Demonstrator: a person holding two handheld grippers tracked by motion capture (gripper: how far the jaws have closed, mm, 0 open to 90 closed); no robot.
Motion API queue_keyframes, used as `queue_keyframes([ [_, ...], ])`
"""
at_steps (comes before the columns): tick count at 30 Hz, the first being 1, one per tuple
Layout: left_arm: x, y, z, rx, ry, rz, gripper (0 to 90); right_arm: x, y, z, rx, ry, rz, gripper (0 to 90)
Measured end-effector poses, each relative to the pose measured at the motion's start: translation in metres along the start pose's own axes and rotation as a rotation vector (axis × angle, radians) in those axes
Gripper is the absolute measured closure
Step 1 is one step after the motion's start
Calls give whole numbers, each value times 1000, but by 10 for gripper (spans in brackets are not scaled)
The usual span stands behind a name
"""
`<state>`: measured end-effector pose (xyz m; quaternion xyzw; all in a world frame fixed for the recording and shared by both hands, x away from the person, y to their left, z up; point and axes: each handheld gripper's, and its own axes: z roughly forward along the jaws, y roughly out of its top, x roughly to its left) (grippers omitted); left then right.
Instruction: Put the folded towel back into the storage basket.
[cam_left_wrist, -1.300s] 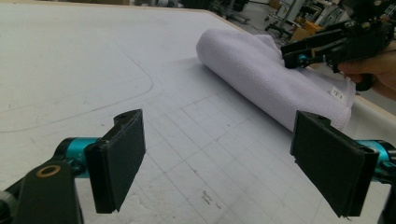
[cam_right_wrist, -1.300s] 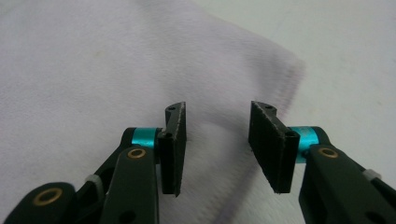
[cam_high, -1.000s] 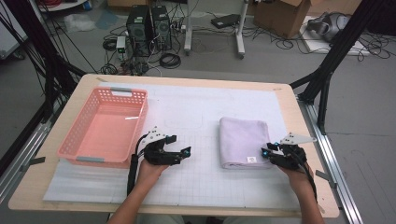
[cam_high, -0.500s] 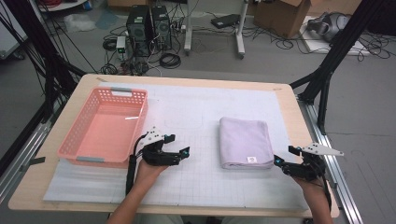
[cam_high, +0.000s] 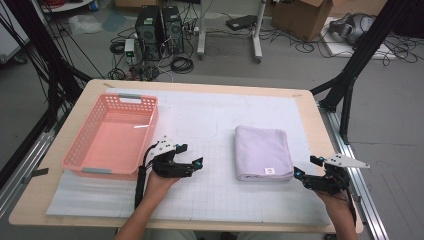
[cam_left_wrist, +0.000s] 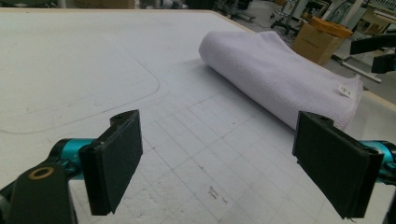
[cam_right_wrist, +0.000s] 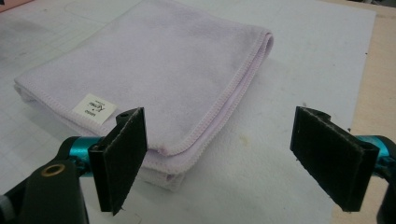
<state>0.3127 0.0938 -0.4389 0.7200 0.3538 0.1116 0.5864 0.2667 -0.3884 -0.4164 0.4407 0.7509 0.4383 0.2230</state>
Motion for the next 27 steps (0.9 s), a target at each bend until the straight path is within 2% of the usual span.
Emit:
queue_keyframes([
  [2,-1,1,0,-10,-22,7,161,1,0,0,2,2,3,179],
  [4,-1,1,1,-18,-11,22,152,1,0,0,-2,6,7,179],
  [5,0,1,2,-31,-20,33,138,0,0,0,-4,5,4,179],
  [10,-2,0,5,-58,10,108,134,1,0,0,-2,8,2,179],
  [12,-1,3,9,-34,7,91,139,1,1,1,0,7,-1,180],
  [14,-3,4,12,-36,6,80,148,0,1,1,-3,5,-6,180],
  [17,-5,7,20,16,12,58,144,0,1,0,-5,9,-6,180],
  [20,-5,13,26,15,-6,51,148,1,2,1,1,9,-14,179],
  [22,-7,21,34,16,-13,31,148,1,2,1,6,8,-21,179],
  [25,-8,29,47,68,-27,-2,160,0,2,0,5,8,-16,178],
  [27,-9,32,54,75,-27,-10,181,-1,2,0,1,7,-11,178],
])
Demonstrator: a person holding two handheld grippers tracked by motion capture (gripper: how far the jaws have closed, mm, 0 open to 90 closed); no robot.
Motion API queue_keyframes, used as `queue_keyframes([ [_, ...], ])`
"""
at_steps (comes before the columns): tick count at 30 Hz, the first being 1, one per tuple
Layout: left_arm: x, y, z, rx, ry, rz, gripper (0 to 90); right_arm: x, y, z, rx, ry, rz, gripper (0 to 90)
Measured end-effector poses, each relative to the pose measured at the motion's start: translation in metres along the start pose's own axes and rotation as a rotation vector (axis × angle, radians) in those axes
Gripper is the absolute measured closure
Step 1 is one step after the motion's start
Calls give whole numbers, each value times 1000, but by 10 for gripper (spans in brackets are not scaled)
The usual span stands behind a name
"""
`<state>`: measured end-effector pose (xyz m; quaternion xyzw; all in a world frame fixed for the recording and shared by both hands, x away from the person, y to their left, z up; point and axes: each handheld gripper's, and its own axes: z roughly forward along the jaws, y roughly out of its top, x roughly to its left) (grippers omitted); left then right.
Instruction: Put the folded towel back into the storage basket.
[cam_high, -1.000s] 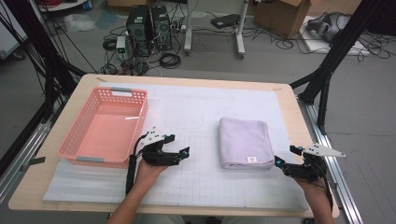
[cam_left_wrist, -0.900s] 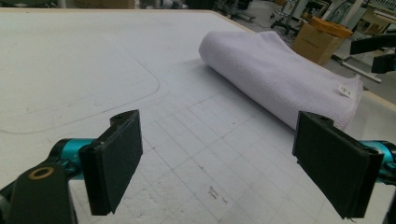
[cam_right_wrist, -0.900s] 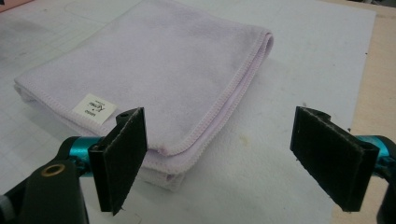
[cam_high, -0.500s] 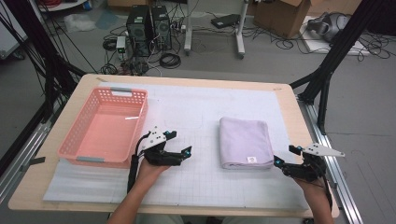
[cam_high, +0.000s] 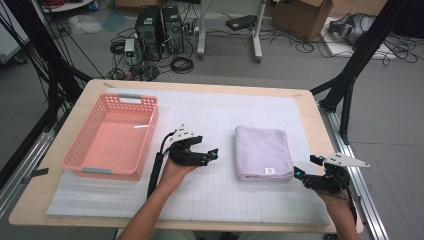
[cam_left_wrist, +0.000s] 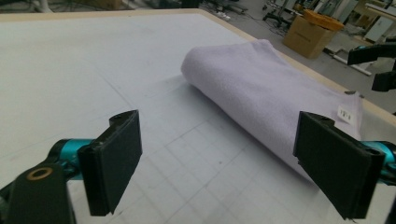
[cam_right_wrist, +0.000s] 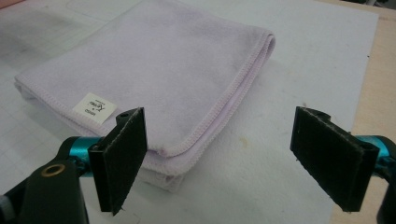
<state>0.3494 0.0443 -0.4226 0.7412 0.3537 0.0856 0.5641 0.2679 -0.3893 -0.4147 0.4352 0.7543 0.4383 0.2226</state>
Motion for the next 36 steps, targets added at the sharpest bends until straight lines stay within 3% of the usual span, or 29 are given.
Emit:
queue_keyframes([
  [5,-5,6,20,22,-10,-19,181,0,1,0,0,2,1,178],
  [12,-15,11,52,94,-31,-36,184,2,1,5,9,11,-13,177],
  [17,-17,6,69,128,-41,-79,187,1,1,4,6,12,-9,177],
  [19,-17,4,74,144,-50,-99,187,2,0,5,9,16,-9,177],
  [27,-29,5,97,186,-68,-100,190,3,0,6,9,19,-12,178],
  [33,-34,1,110,215,-33,-111,176,1,0,5,5,20,-10,178],
  [36,-34,1,112,229,-38,-123,190,1,0,6,11,23,-6,178],
])
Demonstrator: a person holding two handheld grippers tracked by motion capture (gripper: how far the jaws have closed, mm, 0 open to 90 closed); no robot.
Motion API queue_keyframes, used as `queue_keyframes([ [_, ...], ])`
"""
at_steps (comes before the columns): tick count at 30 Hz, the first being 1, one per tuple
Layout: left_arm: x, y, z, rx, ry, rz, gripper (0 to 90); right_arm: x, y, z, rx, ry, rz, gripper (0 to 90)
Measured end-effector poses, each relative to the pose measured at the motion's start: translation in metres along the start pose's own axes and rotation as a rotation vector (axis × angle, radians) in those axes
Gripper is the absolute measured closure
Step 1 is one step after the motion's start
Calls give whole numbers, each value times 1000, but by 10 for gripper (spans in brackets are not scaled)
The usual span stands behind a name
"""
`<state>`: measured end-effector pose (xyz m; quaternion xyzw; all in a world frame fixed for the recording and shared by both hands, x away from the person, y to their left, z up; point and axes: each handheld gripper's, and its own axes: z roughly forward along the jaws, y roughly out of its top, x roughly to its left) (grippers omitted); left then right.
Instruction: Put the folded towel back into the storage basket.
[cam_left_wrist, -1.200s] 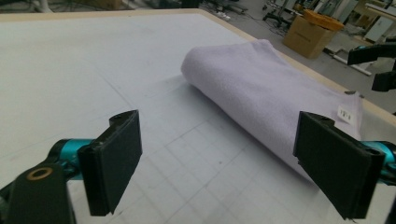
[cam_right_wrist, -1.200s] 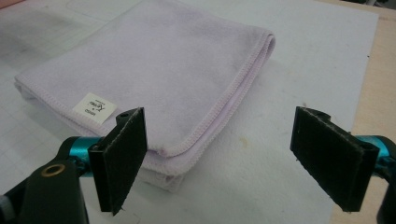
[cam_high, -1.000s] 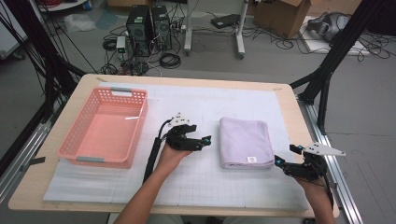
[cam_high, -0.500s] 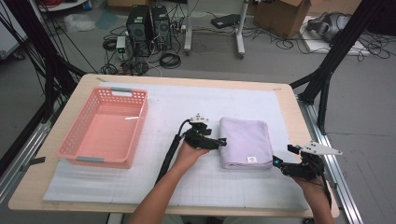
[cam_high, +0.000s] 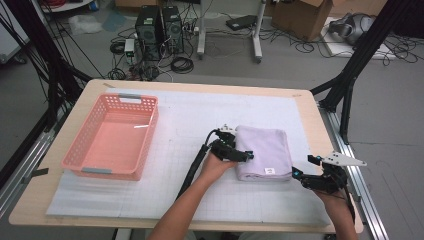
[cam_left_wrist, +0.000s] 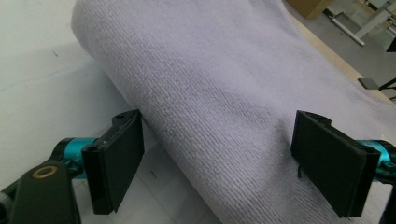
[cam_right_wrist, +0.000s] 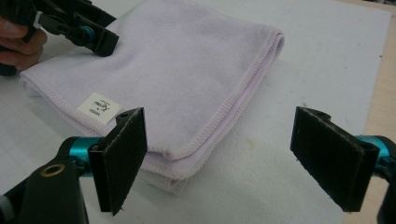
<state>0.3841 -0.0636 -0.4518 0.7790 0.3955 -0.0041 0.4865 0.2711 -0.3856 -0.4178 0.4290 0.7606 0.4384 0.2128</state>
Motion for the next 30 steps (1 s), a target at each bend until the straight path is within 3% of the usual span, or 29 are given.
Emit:
queue_keyframes([
  [2,0,0,2,14,-24,2,237,0,0,0,1,3,1,178],
  [8,-2,2,5,34,-46,9,321,0,2,0,-29,26,24,178],
  [14,-2,2,8,27,-93,23,638,-1,2,-1,-32,26,26,178],
  [15,-2,2,7,27,-98,30,658,-1,2,-1,-31,27,24,178],
  [18,-1,2,5,18,-115,46,695,-1,2,-1,-35,29,27,178],
  [27,1,-2,-11,-84,-173,157,720,-3,3,-4,-45,27,37,178],
  [30,0,-3,-18,-98,-179,197,720,-3,2,-4,-46,29,35,178],
])
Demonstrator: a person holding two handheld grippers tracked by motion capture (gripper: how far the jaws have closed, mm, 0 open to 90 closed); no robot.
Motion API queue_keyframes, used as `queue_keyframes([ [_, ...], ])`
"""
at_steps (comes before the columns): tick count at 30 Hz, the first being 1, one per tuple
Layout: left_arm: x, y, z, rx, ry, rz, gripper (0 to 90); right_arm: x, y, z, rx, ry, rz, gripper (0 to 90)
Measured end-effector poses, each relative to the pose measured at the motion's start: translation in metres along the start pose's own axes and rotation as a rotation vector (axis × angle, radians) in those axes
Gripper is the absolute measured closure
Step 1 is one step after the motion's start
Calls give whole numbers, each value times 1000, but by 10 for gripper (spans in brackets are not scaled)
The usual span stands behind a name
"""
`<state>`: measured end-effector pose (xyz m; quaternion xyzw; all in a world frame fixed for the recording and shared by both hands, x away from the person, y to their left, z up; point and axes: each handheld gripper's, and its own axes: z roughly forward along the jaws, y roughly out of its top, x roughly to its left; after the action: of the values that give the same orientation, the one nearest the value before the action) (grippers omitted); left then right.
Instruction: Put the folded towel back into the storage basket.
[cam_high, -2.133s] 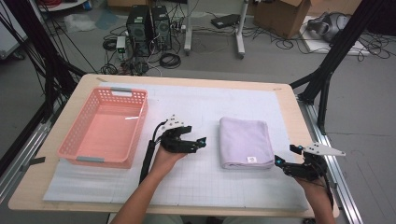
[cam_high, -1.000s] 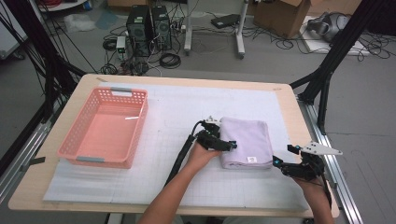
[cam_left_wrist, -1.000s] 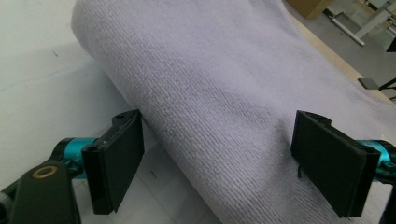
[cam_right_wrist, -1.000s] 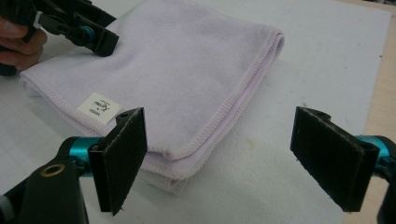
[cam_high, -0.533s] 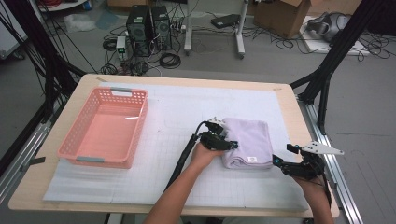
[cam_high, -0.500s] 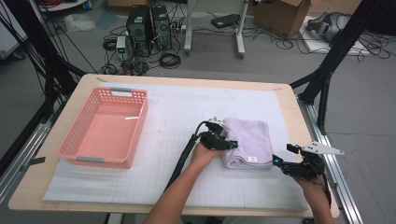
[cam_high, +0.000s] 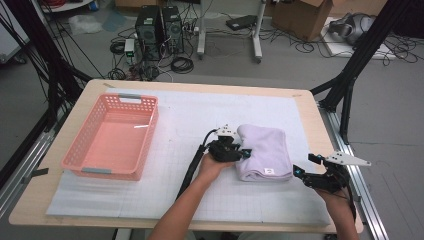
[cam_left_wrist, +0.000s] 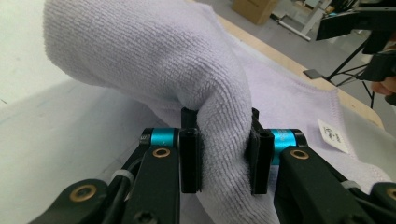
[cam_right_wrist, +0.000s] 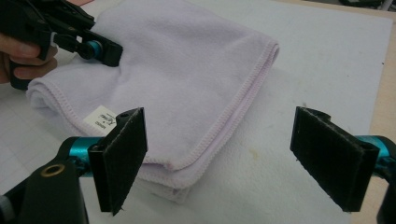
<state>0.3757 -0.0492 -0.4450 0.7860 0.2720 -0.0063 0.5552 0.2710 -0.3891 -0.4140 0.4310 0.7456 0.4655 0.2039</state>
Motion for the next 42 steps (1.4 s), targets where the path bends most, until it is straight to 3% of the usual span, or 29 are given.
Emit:
queue_keyframes([
  [5,-5,4,-13,-45,-19,94,720,1,1,1,0,4,-8,178],
  [13,-10,0,-36,-112,-47,186,720,3,2,2,-4,15,-5,178],
  [22,-7,-12,-65,-179,-49,190,720,9,5,5,-3,30,-20,178],
  [28,-6,-7,-87,-209,-31,215,720,10,6,7,-5,36,-28,178],
  [37,-4,1,-127,-265,48,221,719,14,7,12,-1,57,-31,178],
  [42,-1,6,-141,-280,54,230,720,17,9,13,3,63,-36,177],
])
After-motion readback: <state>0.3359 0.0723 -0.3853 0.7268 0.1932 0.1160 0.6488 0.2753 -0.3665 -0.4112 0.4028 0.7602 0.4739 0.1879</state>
